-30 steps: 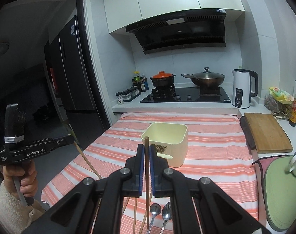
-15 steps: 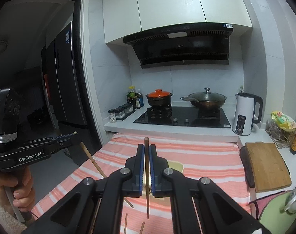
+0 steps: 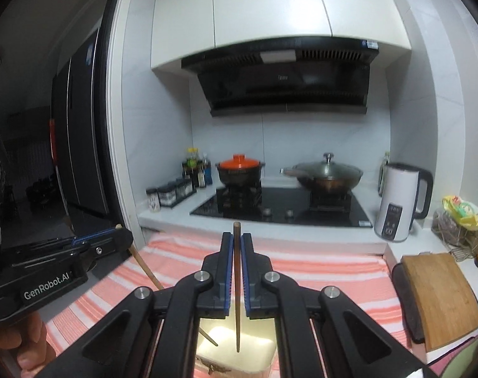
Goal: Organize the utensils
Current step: 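Lift the left chopstick over the cream box while the right tool carries its chopstick there, then open the left gripper into the box while the right gripper releases its chopstick too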
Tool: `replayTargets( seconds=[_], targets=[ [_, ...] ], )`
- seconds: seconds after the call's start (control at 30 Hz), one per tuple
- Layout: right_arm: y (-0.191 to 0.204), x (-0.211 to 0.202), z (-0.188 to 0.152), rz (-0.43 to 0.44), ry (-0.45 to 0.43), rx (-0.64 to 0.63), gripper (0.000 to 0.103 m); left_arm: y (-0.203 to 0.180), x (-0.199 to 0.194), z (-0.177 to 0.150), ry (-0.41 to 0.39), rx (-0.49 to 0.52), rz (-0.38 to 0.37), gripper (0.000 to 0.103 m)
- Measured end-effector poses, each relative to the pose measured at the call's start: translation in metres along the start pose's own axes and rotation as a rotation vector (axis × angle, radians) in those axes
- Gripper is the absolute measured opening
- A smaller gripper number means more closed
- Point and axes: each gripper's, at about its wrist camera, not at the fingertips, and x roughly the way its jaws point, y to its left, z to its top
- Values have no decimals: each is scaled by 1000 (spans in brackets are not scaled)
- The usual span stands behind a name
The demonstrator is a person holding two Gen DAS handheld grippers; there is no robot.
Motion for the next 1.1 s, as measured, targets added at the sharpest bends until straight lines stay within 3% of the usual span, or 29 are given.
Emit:
replayTargets(
  seconds=[0.3,0.37,0.4,0.43,0.5,0.53,0.57,0.83,0.97,1.1],
  targets=[
    [-26,25,-45,6,139,109,5,6,30,-51,128,17,6,6],
    [-29,25,-52,7,167,141,8,7,31,-55,159,5,6,11],
    [-30,26,-55,10,178,154,9,8,31,-57,176,-6,-5,30],
    [-31,26,-58,15,189,162,11,10,28,-59,185,-16,-9,58],
    [-32,17,-61,17,180,172,37,14,15,-62,171,-26,-5,71],
    [-32,12,-63,11,160,169,59,15,8,-64,172,-21,-11,71],
    [-31,3,-62,6,136,163,63,15,0,-66,178,-12,-21,72],
    [-16,-84,-72,13,43,100,63,21,-87,-111,215,70,-21,86],
    [-1,-135,-95,11,27,40,63,23,-133,-161,248,115,-4,87],
    [13,-184,-130,-3,24,-12,63,30,-171,-213,282,84,-4,87]
  ],
)
